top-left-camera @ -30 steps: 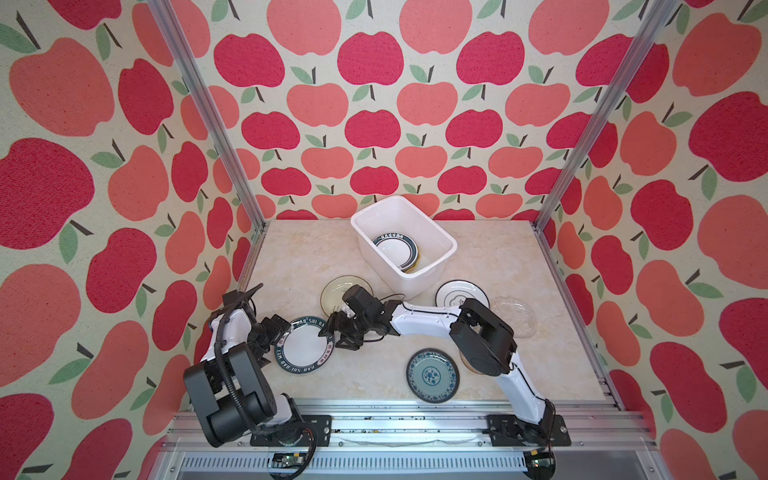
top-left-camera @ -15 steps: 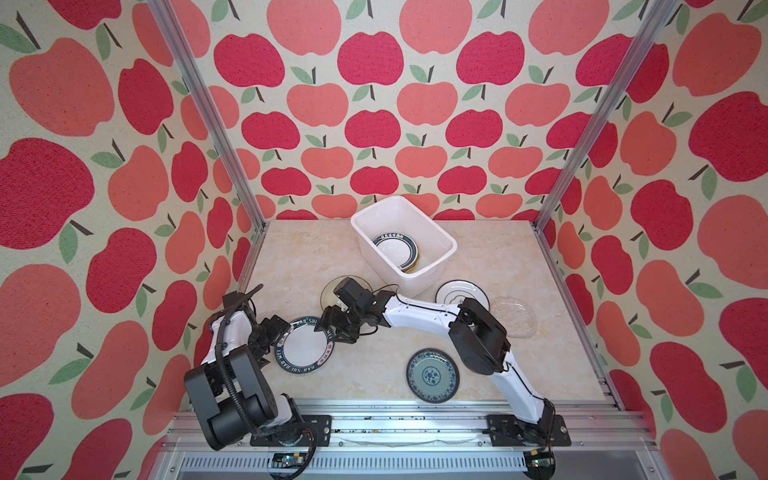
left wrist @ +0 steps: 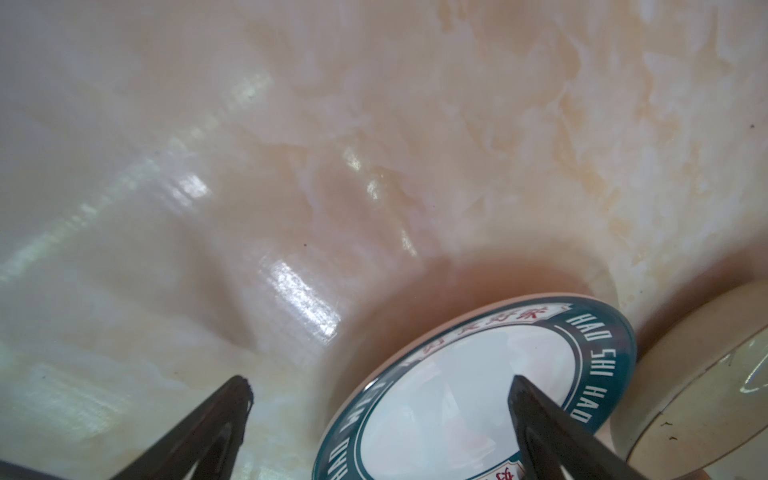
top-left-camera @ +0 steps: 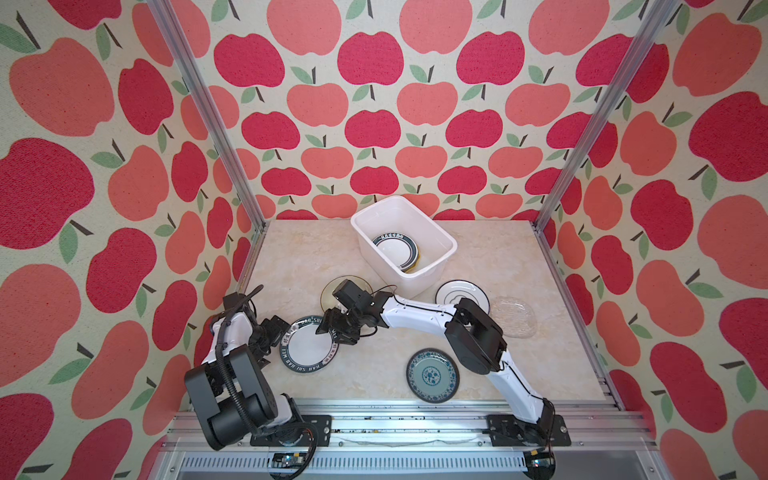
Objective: Place the plates into the plastic bin on the countertop
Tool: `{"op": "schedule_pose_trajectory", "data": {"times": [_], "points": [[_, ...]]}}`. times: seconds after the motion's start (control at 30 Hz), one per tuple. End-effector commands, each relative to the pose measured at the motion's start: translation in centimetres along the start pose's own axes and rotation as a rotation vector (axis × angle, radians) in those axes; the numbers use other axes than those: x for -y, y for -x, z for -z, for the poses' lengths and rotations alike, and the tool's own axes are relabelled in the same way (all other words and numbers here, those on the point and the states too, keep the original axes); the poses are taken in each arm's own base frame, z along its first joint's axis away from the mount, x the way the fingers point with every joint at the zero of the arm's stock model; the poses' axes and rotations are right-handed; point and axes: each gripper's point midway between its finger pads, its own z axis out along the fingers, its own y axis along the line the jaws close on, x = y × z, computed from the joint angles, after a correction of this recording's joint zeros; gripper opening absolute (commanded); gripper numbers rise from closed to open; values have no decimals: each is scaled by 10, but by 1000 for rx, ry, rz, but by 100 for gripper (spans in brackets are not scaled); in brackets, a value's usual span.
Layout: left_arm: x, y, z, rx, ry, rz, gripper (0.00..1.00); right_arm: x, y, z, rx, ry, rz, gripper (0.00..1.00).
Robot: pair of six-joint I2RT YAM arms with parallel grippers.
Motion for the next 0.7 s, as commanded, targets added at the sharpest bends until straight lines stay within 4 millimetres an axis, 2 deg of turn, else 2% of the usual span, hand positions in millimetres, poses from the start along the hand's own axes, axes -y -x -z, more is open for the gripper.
{"op": "schedule_pose_trajectory", "data": {"times": [0.0,0.23,0.53,0.67], "points": [[-2,2,-1,9,1,6,99,8,1,16,52,-46,7,74],[3,4,-1,16,-27,2,99,2,2,28,81,-54,37,74],[7,-2,-3,11,-45,-31,99,10,6,55,167,-86,27,74],[6,-5,-6,-5,-33,-34,99,17,4,48,138,-97,3,75]]}}
